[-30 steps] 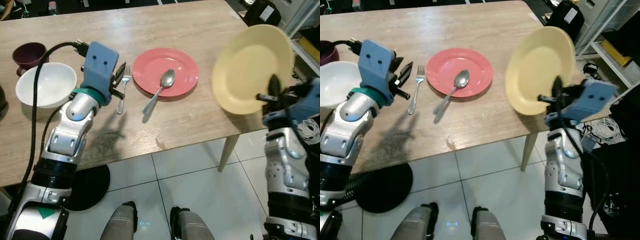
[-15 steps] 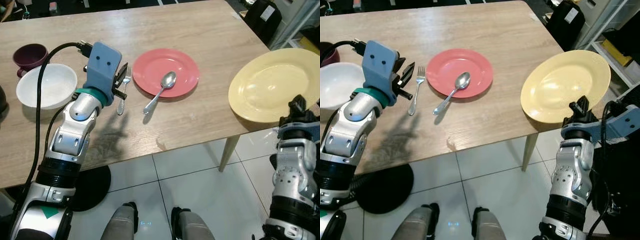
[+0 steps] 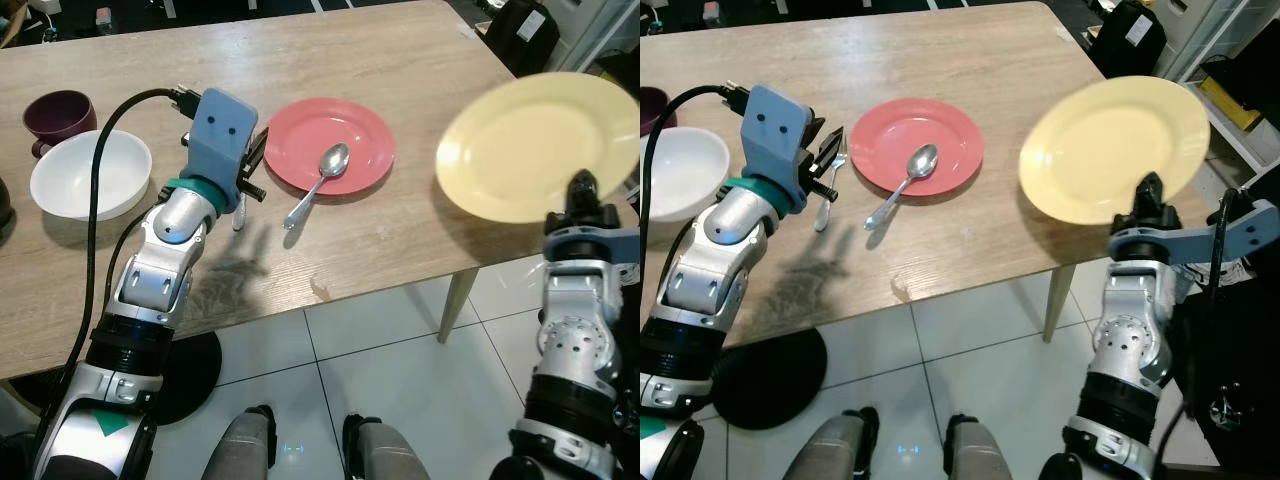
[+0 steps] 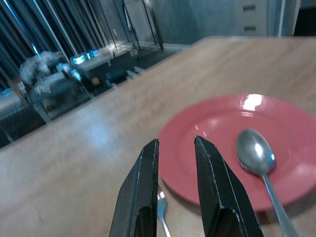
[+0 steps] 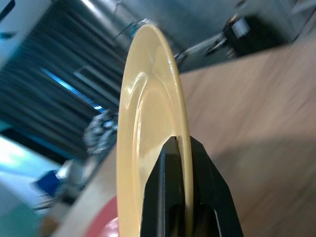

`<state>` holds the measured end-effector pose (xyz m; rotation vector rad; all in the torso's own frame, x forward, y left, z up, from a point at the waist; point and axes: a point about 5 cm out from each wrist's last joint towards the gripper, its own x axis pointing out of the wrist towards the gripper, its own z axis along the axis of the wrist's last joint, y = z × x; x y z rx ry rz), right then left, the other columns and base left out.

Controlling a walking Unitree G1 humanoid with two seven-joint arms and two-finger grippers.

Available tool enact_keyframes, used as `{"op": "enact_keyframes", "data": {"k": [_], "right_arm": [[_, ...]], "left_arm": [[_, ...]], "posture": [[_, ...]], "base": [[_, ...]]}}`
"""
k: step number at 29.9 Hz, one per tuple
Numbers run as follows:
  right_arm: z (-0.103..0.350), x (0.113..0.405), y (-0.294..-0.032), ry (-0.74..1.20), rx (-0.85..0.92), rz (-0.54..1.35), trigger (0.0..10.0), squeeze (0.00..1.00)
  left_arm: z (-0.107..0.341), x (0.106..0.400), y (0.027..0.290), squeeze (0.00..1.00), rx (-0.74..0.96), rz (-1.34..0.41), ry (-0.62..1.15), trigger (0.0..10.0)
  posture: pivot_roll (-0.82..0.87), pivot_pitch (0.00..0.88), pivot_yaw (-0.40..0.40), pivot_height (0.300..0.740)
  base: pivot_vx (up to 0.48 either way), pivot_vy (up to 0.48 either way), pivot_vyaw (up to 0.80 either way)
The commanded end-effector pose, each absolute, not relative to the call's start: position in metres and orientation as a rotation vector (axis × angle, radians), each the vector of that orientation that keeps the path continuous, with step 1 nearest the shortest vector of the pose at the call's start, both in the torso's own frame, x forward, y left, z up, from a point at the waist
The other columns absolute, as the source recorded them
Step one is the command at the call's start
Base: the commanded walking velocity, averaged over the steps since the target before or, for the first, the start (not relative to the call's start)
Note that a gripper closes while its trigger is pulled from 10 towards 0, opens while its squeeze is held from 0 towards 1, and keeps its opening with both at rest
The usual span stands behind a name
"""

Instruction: Setting the table

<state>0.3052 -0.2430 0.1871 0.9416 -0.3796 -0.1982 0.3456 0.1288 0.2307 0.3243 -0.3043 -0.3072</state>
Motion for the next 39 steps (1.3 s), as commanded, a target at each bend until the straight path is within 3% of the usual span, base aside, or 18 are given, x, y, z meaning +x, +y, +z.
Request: {"op": "enact_keyframes", "data": {"k": [1, 2, 18, 31, 39], "right_arm": [[0.194, 0.305, -0.239, -0.401, 0.975, -0.144, 10.0, 0.0], [0.199, 0.306, -0.228, -0.405, 1.081, -0.042, 10.0, 0.0], [0.185, 0.304, -0.2, -0.29, 1.263, 0.107, 10.0, 0.0], [0.194, 0.291, -0.189, -0.29, 1.212, 0.083, 10.0, 0.0], [0.202, 0.294, -0.184, -0.297, 1.226, 0.05, 10.0, 0.0]], "left_arm": [[0.225, 0.343, 0.127, 0.0, 0.337, -0.32, -0.309, 10.0], [0.225, 0.339, 0.125, 0.0, 0.338, -0.338, -0.335, 10.0], [0.222, 0.323, 0.114, 0.0, 0.388, -0.39, -0.422, 10.0], [0.215, 0.296, 0.12, 0.0, 0.349, -0.303, -0.494, 10.0], [0.218, 0.299, 0.113, 0.0, 0.342, -0.302, -0.514, 10.0]], "posture": [[0.14, 0.067, 0.023, 0.74], [0.15, 0.068, 0.017, 0.74], [0.15, 0.072, 0.003, 0.74], [0.16, 0.067, -0.011, 0.74], [0.16, 0.058, -0.012, 0.74]], "base": [[0.0, 0.0, 0.0], [0.0, 0.0, 0.0], [0.0, 0.0, 0.0], [0.0, 0.0, 0.0], [0.0, 0.0, 0.0]]}}
